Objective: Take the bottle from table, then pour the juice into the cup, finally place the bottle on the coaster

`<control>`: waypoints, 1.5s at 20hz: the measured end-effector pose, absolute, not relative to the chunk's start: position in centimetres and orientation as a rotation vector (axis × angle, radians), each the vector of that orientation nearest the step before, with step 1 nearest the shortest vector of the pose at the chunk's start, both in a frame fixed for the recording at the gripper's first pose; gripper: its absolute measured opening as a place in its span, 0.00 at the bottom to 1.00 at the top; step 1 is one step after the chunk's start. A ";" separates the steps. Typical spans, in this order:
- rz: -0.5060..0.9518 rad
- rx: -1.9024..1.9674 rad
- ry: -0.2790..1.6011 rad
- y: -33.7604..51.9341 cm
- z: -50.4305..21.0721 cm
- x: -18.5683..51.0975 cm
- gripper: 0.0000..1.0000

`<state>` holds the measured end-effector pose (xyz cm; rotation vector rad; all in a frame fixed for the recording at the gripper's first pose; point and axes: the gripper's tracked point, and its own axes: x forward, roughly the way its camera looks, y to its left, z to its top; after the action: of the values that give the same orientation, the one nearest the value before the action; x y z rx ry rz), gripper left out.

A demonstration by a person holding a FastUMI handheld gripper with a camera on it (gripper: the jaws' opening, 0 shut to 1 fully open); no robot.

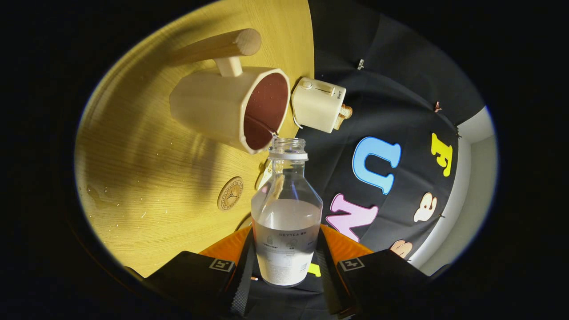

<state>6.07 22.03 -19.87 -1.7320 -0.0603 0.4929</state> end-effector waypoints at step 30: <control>0.527 -1.915 -0.311 24.0 -17.5 6.3 0.70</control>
<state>6.32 23.99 -17.54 -1.9150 -0.3113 0.5272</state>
